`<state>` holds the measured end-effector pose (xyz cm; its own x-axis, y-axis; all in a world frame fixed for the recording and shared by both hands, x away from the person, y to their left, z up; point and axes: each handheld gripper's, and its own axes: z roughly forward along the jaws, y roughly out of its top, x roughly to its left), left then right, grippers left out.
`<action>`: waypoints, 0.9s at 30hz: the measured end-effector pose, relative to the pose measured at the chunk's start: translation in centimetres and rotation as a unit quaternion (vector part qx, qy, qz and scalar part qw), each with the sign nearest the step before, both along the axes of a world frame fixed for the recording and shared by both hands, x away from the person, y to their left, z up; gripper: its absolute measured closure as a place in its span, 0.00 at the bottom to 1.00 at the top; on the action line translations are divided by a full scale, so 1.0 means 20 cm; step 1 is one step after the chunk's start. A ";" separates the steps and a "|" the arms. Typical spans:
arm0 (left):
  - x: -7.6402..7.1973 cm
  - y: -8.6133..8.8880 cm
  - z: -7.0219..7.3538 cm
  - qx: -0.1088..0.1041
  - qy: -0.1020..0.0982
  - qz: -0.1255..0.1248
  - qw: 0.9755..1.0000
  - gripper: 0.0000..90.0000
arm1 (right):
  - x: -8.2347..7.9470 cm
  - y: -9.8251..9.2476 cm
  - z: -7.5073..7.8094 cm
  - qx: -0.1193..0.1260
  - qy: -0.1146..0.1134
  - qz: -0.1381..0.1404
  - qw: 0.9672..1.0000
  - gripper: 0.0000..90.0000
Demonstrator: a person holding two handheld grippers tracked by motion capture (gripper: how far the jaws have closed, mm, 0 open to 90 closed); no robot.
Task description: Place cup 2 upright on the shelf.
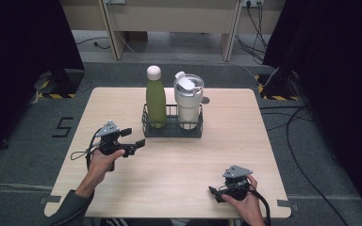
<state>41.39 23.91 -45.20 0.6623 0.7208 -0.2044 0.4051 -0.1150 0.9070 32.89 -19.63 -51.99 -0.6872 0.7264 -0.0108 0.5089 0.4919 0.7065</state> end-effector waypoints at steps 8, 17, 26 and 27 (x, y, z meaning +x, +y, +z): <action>-0.03 0.01 -0.03 0.009 0.005 -0.004 1.000 0.16 | 0.00 0.00 0.00 0.000 0.000 0.000 1.000 0.05; -0.05 0.03 -0.06 0.017 0.011 -0.010 1.000 0.16 | 0.00 0.00 0.00 0.000 0.002 -0.001 1.000 0.05; -0.11 0.05 -0.11 0.025 0.017 -0.016 0.999 0.16 | 0.00 0.00 0.00 0.000 0.001 -0.001 1.000 0.05; -0.12 0.05 -0.12 0.028 0.017 -0.018 0.999 0.16 | 0.00 0.00 0.00 0.001 0.002 -0.002 1.000 0.05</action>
